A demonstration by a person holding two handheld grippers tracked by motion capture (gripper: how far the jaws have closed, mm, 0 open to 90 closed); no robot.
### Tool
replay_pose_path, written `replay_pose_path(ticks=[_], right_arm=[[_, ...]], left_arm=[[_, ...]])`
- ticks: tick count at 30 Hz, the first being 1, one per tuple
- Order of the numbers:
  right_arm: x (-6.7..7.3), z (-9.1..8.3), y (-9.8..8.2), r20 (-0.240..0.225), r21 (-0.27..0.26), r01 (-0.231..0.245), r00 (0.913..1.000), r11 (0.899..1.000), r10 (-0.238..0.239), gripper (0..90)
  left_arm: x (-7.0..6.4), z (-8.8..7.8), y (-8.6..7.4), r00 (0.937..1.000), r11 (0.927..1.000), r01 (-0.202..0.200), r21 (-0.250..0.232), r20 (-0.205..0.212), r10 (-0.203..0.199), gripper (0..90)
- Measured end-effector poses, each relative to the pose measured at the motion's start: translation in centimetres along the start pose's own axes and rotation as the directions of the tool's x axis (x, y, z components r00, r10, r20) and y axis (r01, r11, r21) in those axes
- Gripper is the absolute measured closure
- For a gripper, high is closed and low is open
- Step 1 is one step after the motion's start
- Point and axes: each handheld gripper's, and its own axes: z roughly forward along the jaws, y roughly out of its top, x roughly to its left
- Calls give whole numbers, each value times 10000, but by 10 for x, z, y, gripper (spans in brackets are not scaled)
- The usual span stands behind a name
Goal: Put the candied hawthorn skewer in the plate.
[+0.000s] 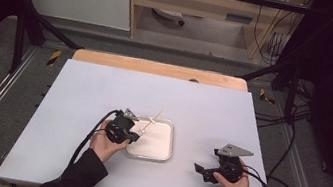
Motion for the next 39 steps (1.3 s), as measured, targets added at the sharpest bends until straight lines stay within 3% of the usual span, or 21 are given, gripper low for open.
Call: replay_pose_path(ticks=[9, 17, 28, 33, 39], right_arm=[[0, 1, -1, -22, 31, -13, 10000, 10000, 13, 10], [0, 1, -1, -63, 30, 29, 10000, 10000, -29, 11], [0, 1, -1, -69, 25, 12, 10000, 10000, -12, 11], [0, 0, 0, -48, -13, -26, 10000, 10000, 26, 11], [0, -1, 0, -11, -28, -22, 10000, 10000, 22, 10]], left_arm=[[-8, 12, -1, 9998, 9960, -140, 887, -146, 154, 882], [-10, 17, 0, 9999, 9933, -130, 1152, -89, 141, 878], [-10, 10, -2, 9988, 9952, -499, 838, 38, 498, 768], [-9, -3, -5, 9967, 9958, -805, 431, 13, 806, 672], [-4, -18, -12, 9912, 9912, -1321, 85, 22, 1320, 501]])
